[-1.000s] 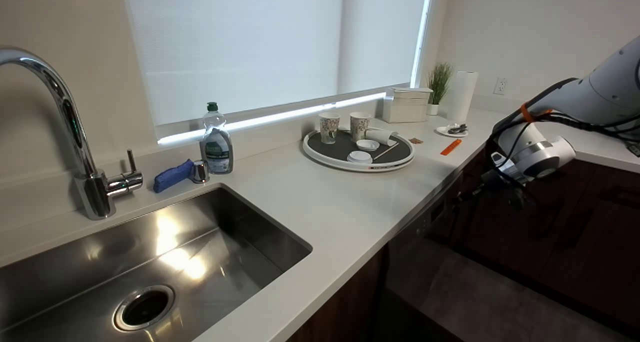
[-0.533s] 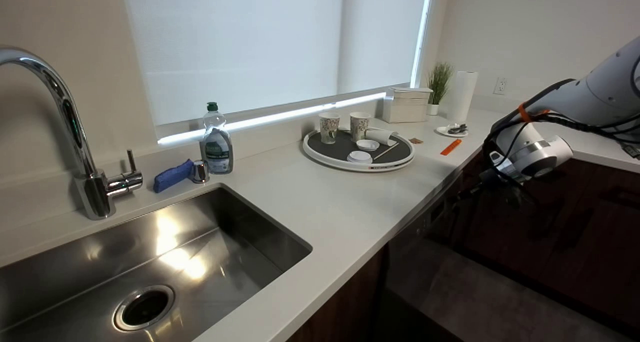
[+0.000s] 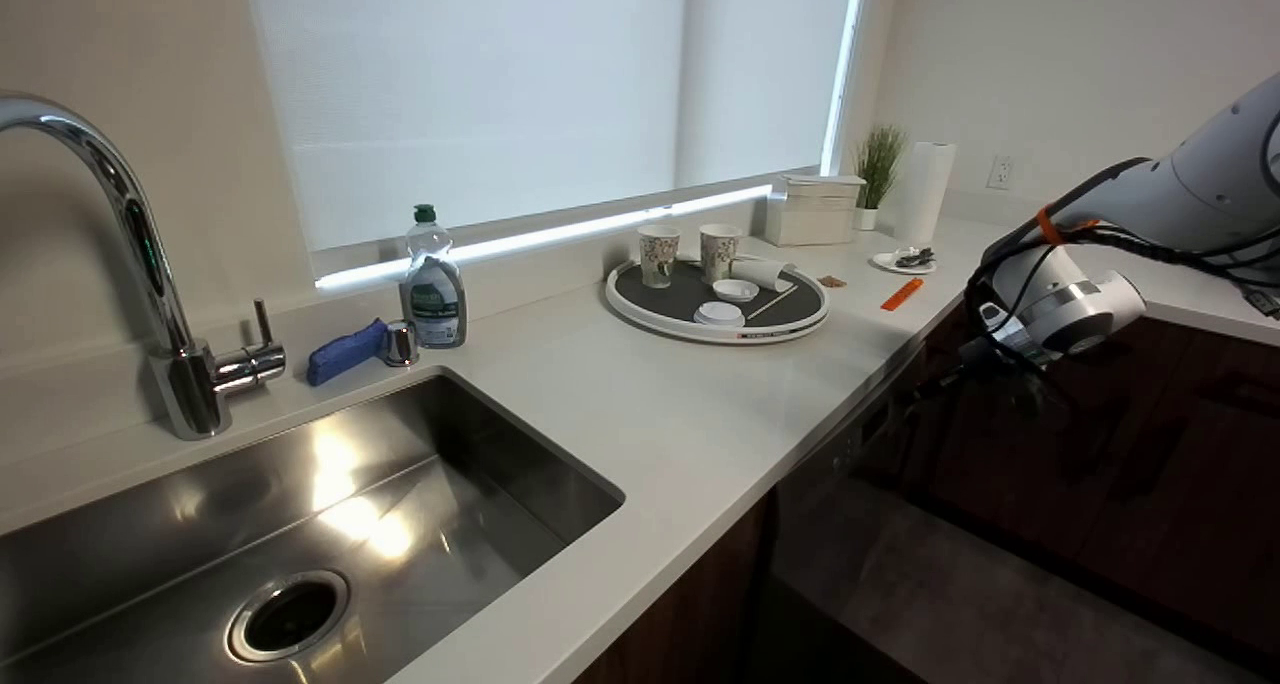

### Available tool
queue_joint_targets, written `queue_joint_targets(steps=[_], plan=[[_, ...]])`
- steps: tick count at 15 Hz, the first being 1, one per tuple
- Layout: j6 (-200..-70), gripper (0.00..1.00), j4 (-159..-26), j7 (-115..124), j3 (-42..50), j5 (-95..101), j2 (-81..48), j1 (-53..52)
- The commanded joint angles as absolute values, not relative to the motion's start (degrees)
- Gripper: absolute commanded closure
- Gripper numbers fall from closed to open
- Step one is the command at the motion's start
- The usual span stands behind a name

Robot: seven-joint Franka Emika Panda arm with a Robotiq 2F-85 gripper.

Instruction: Press the button on the washing machine

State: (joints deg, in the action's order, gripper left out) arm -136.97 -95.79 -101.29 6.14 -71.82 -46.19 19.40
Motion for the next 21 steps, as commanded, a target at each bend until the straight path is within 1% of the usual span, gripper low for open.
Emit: queue_joint_targets(steps=[1,10,15,21], plan=[[-136.89,1.00,-93.67,-98.82,5.77,-71.29,-47.78,19.29],[-136.16,1.00,-93.08,-92.58,4.34,-73.81,-47.43,20.06],[-134.20,1.00,-93.08,-94.02,2.72,-78.11,-47.20,22.23],[-132.09,1.00,-92.99,-93.75,3.32,-80.36,-47.51,22.29]])
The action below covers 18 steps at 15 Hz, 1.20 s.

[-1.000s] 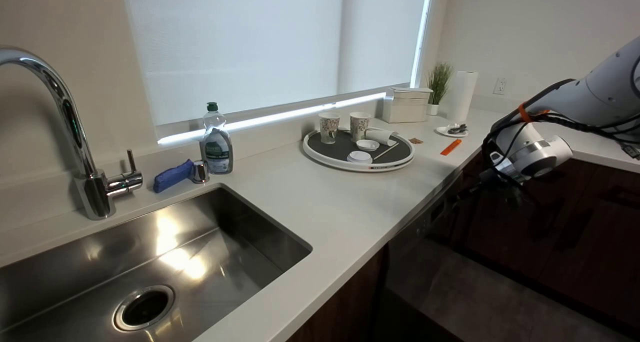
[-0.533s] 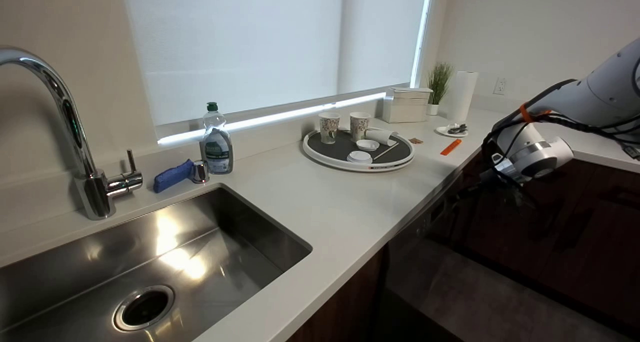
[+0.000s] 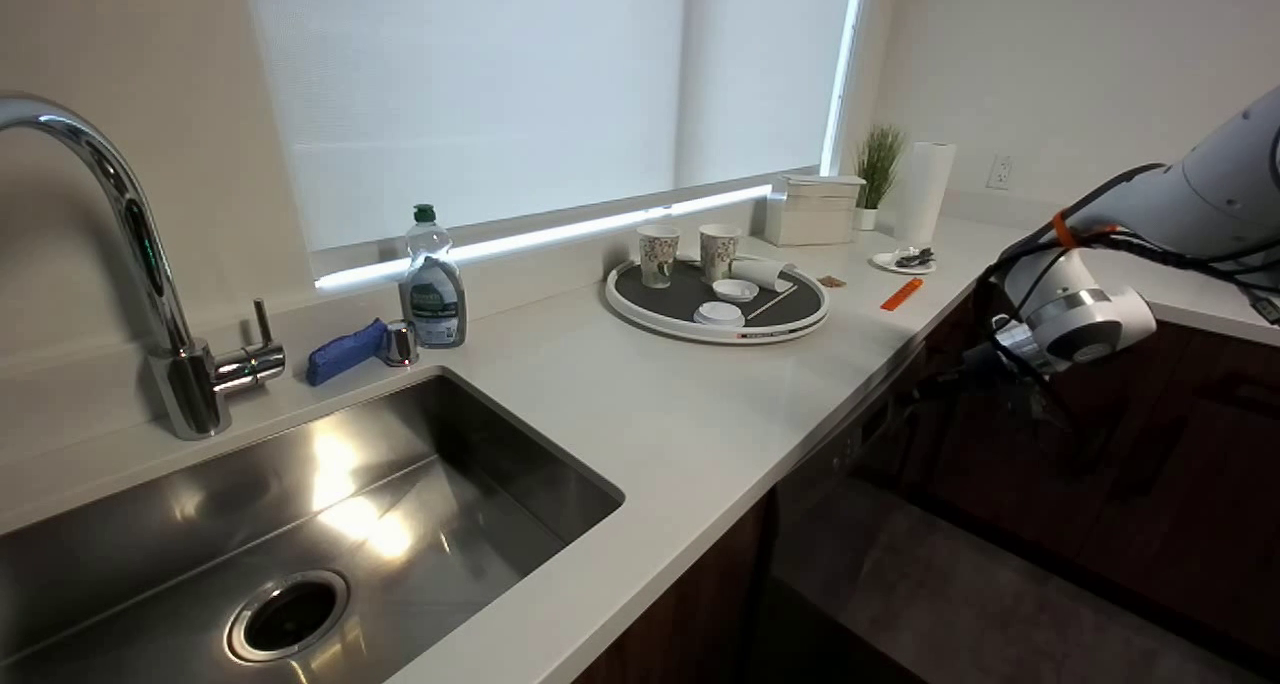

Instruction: Press the button on the washing machine

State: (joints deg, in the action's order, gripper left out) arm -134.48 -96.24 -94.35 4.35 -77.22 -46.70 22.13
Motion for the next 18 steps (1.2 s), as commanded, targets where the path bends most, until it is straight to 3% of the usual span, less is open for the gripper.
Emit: queue_joint_targets(steps=[1,18], plan=[[-132.03,1.00,-93.01,-93.70,3.39,-80.46,-47.49,22.24],[-135.17,1.00,-94.88,-90.45,7.27,-73.45,-46.89,18.95]])
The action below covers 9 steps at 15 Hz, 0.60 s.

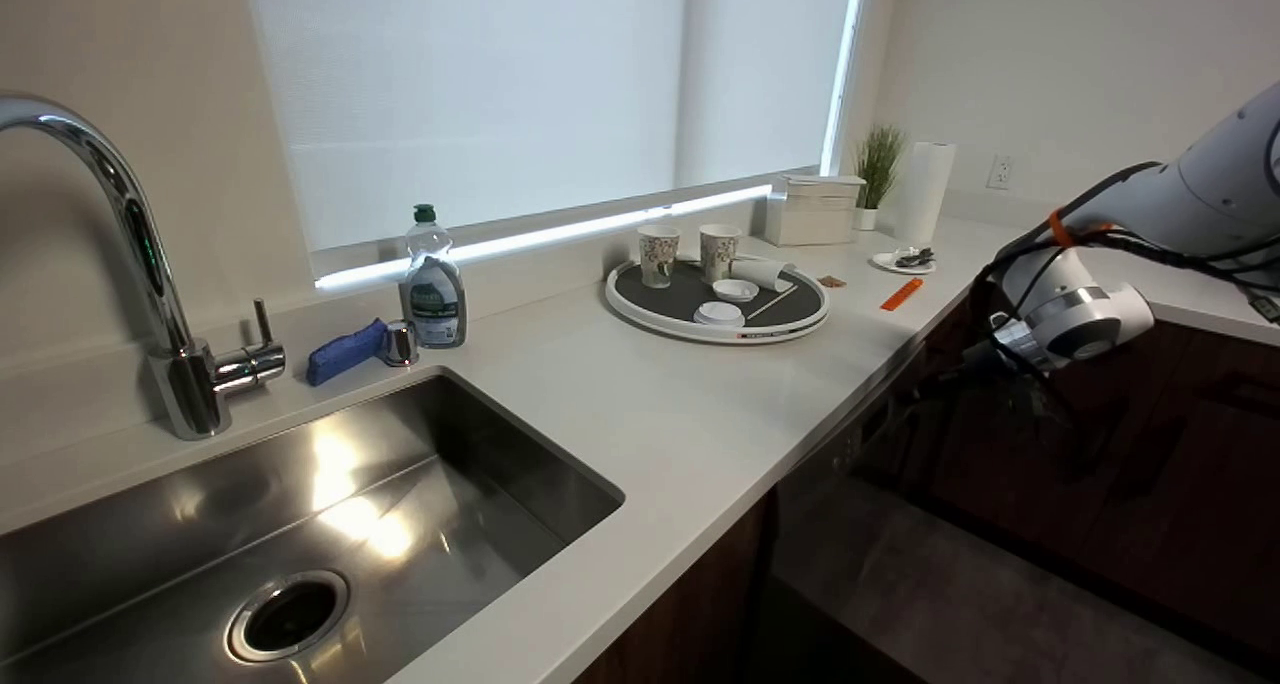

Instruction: Press the button on the washing machine

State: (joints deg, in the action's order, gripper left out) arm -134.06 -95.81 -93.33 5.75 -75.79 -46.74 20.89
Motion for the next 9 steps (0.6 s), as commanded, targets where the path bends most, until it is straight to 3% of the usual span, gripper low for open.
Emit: queue_joint_targets(steps=[1,9], plan=[[-135.77,1.00,-94.87,-90.35,7.66,-72.50,-46.93,18.56],[-138.86,1.00,-95.29,-87.72,7.79,-62.72,-46.84,17.87]])
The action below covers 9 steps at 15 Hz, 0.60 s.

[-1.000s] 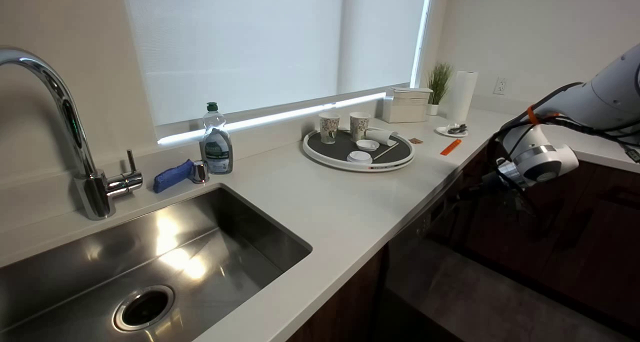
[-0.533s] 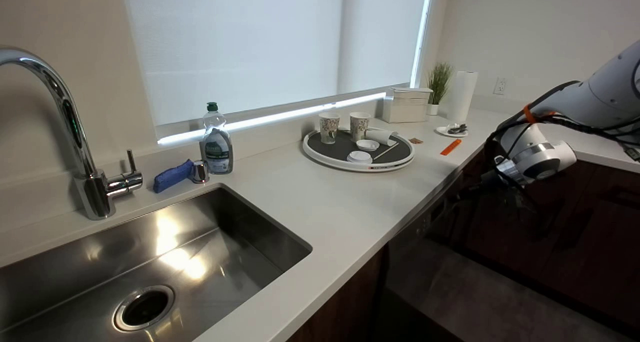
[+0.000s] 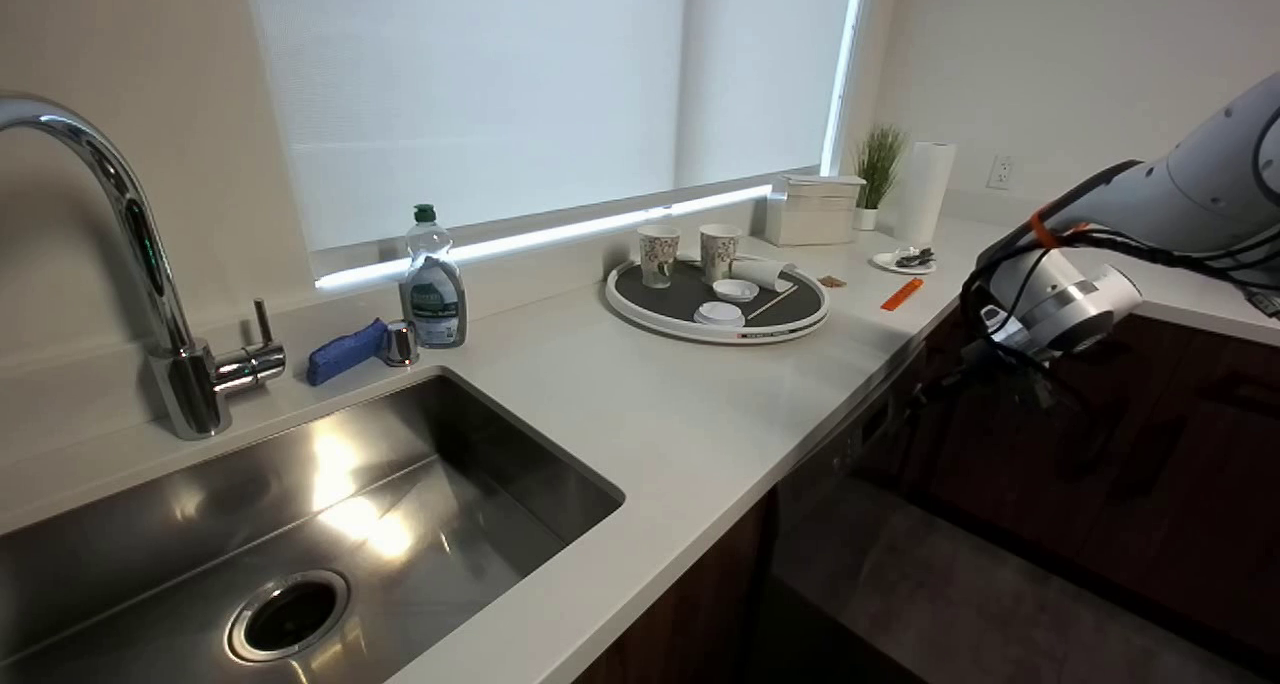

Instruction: Press the button on the washing machine

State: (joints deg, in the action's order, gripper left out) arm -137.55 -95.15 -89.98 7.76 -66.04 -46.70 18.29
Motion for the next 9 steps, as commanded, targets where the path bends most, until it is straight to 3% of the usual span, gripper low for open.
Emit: queue_joint_targets(steps=[1,9], plan=[[-139.06,1.00,-95.23,-87.69,7.44,-62.34,-46.93,18.12],[-138.59,1.00,-94.54,-88.32,5.43,-61.83,-47.69,19.03]])
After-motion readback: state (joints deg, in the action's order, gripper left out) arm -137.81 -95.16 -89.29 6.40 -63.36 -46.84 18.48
